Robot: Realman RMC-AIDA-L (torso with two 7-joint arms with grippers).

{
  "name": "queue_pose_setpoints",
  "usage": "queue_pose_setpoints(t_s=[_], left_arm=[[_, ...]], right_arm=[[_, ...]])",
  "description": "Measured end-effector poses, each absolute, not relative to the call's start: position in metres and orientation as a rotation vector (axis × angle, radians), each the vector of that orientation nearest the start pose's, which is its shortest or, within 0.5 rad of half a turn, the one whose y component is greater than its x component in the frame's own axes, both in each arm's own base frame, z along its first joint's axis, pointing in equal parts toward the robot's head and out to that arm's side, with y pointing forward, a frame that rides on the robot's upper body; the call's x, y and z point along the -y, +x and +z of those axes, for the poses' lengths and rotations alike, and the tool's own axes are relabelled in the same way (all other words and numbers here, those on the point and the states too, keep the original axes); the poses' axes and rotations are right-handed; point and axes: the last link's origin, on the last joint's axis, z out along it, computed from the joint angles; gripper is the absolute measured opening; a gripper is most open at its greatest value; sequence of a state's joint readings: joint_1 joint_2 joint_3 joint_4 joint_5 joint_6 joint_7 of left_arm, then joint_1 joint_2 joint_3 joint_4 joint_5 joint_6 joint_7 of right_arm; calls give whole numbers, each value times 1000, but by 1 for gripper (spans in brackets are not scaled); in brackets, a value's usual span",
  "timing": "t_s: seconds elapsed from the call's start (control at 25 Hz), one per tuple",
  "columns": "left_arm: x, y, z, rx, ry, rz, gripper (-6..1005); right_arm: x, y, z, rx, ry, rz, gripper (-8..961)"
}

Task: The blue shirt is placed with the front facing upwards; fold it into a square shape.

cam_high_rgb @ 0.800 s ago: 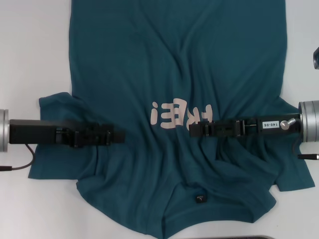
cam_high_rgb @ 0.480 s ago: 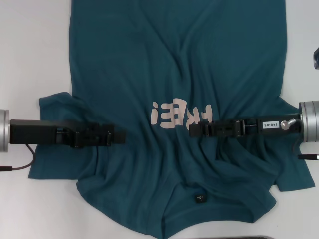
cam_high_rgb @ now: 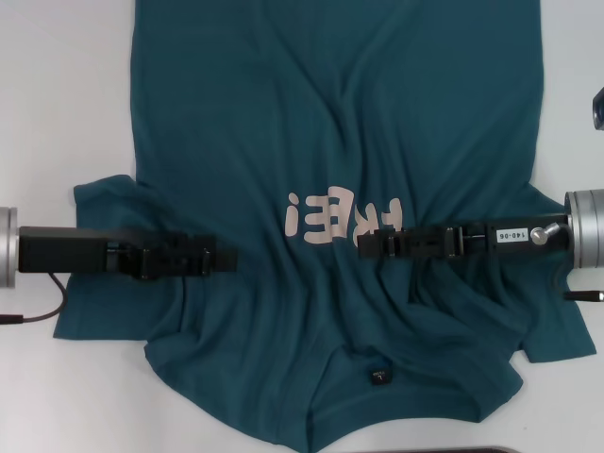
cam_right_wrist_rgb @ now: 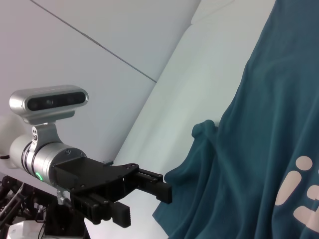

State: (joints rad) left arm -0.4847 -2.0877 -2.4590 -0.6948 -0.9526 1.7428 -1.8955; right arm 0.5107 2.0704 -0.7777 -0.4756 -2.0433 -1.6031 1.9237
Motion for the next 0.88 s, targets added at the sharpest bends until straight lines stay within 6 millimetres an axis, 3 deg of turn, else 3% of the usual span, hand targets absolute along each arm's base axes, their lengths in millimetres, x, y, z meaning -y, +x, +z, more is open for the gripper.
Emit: queue_pose_setpoints(t_s=[0.2,0.4,0.72,0.88], left_arm=[[-290,-277,-4,1538,-2722,-616,690],[-295,-282,9,1825,-2557,-596,691],[-297,-309,38,2058,-2215,-704,690],[-293,-324,44,2109,-2127,-649,690]], right_arm=[[-290,274,-39,-1651,-2677,718,867],[-294,273,-36,-1661,-2667,712,866],[-298,271,-34,-1646,-2673,707,866],[-299,271,-33,-1642,-2668,710,866]])
